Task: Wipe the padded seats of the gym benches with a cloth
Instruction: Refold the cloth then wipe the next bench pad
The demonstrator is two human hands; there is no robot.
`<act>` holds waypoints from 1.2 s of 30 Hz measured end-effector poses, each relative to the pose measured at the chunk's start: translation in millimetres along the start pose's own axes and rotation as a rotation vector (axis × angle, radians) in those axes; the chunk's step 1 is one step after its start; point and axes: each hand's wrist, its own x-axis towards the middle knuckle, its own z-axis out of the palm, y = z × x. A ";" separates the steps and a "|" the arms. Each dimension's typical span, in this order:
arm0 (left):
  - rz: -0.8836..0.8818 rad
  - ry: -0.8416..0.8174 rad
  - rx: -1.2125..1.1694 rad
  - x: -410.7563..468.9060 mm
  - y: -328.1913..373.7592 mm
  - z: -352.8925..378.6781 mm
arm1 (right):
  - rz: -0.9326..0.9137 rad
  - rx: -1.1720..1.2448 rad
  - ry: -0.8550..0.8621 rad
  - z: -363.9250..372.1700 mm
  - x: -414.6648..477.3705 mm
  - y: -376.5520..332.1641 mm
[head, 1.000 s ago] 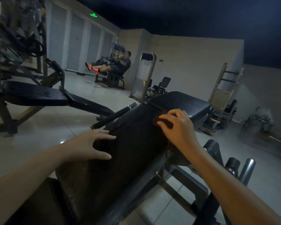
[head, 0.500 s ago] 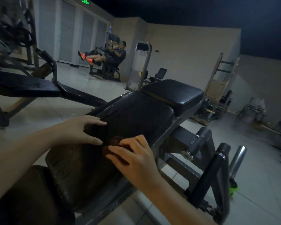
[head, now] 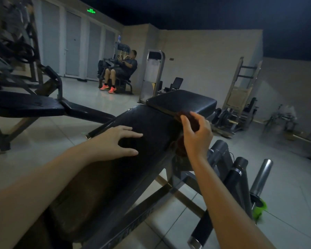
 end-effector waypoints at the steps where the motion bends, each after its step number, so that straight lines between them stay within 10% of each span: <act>1: 0.001 -0.003 0.007 1.5 2.5 -0.3 | 0.006 0.025 0.009 2.8 -5.3 -0.2; 36: -0.022 0.006 0.016 -6.2 3.4 9.3 | 0.152 0.183 -0.037 -8.2 -46.3 -14.3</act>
